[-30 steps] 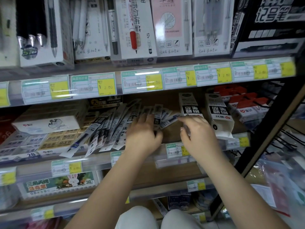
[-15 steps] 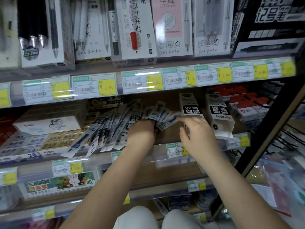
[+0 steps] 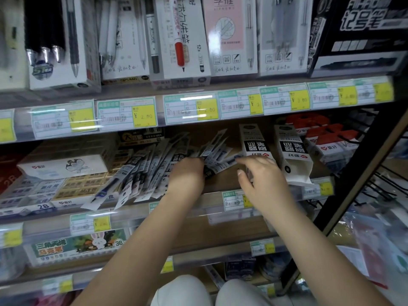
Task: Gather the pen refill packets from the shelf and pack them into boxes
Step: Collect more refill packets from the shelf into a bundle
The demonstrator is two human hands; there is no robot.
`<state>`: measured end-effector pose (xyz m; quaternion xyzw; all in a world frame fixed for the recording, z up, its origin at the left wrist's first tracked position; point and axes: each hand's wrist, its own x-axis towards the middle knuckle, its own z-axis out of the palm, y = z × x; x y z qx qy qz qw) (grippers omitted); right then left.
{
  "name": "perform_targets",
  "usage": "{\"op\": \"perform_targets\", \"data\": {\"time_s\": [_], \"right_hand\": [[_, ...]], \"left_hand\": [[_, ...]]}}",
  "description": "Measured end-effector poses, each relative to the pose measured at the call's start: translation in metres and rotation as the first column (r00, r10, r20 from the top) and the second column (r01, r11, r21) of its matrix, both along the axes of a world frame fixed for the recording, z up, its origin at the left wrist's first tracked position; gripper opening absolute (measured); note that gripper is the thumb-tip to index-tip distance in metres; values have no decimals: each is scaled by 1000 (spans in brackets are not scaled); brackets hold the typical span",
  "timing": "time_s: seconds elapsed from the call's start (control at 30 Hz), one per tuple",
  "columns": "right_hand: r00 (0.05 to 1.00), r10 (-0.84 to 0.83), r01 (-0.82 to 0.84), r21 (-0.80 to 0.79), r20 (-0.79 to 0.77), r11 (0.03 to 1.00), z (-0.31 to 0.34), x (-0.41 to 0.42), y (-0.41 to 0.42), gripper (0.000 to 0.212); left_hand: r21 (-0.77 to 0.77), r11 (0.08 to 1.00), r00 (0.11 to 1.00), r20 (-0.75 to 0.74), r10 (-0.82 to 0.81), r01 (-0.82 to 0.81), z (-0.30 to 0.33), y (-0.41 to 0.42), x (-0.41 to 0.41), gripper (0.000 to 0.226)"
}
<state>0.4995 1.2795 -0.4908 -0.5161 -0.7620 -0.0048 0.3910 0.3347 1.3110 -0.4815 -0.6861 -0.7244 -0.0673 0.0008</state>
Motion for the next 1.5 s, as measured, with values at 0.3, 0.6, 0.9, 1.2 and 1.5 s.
{"op": "perform_targets", "data": {"time_s": [0.3,0.6,0.9,1.2,1.5], "right_hand": [[1000,-2,1,19,12,1000,0,-2,0,23],[1000,-9,9,-16,21,1000,-3,0,2,22],[999,2,-8,-125,-46,992,8,-1,0,29],[350,-228,-543,-396,-908,741,33,-14,7,29],[50,-416,-924,-200,-908,325,52,7,25,96]], "left_hand": [[96,995,997,73,26,-33,4,3,-8,38],[250,966,977,180,-112,64,1,0,-15,52],[540,814,934,131,-332,213,-5,-12,-28,64],[699,663,913,33,-406,269,-19,-19,-40,58],[786,404,819,-214,-532,468,-21,-35,-49,35]]}}
